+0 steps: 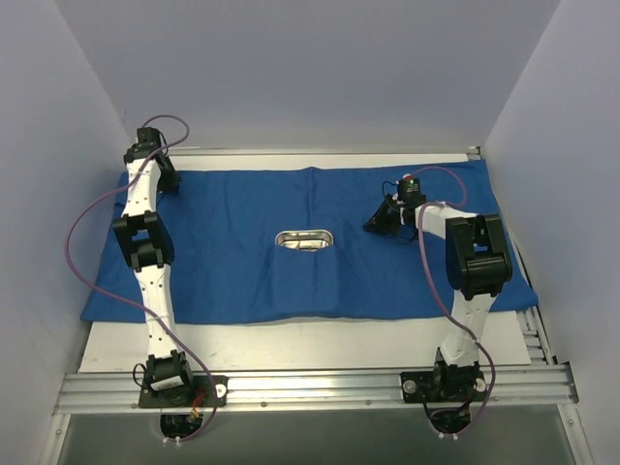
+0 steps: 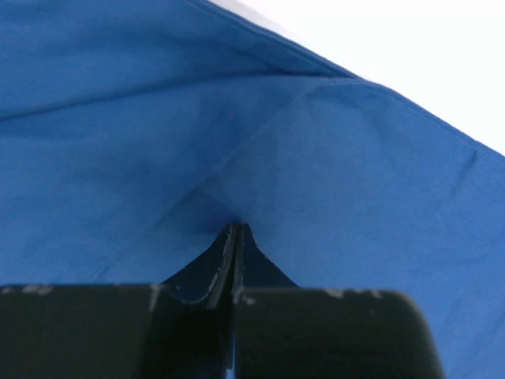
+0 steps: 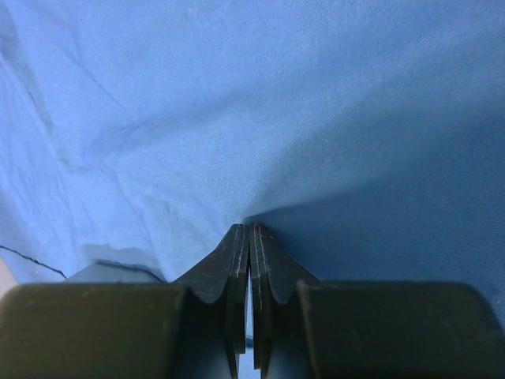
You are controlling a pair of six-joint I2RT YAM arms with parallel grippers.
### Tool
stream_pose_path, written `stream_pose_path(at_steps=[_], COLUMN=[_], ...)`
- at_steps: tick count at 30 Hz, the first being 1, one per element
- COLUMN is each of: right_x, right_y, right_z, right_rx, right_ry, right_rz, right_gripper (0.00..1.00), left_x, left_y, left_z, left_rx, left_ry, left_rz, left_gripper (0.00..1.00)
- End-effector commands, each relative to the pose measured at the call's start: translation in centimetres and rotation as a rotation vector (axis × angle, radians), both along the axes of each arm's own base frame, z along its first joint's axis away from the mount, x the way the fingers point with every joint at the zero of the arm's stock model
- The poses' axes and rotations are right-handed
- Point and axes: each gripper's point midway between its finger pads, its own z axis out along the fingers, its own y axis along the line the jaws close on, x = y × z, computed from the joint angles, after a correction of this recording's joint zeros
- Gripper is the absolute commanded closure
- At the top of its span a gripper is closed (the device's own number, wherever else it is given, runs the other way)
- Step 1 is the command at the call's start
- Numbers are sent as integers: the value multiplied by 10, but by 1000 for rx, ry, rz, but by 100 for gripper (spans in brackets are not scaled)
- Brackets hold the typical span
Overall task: Open and lay out the surgical kit
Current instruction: Open the surgical kit at the center of the board.
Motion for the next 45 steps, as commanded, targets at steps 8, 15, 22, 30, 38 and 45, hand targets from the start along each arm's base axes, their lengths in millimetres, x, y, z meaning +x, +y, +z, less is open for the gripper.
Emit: stream_pose_path(at_steps=[8,15,22,30,38,45], right_x=[-53,-62,-65,-77,-74,-60], right_y=[-11,-11,-10,-7,-5,4], right_z=[-34,-47,-56,-66,-50,-39], right_rx=[-102,-104,-104,-92,-68,-19], right_ry=[203,240,251,240,209,168], right_rz=[6,-3,-2,13,10,-5], right_gripper=[100,100,100,100,100,100], left_x=[-11,0,42,113,84,34], left_y=[38,81,93,69,33,22], left_z=[-17,-2,48,142,183,80], left_rx=[4,24,212,332,265,44], left_ry=[44,-53,-244,-642,-607,-263], left_rz=[88,148,76,39,65,33], left_gripper=[98,98,98,98,97,98])
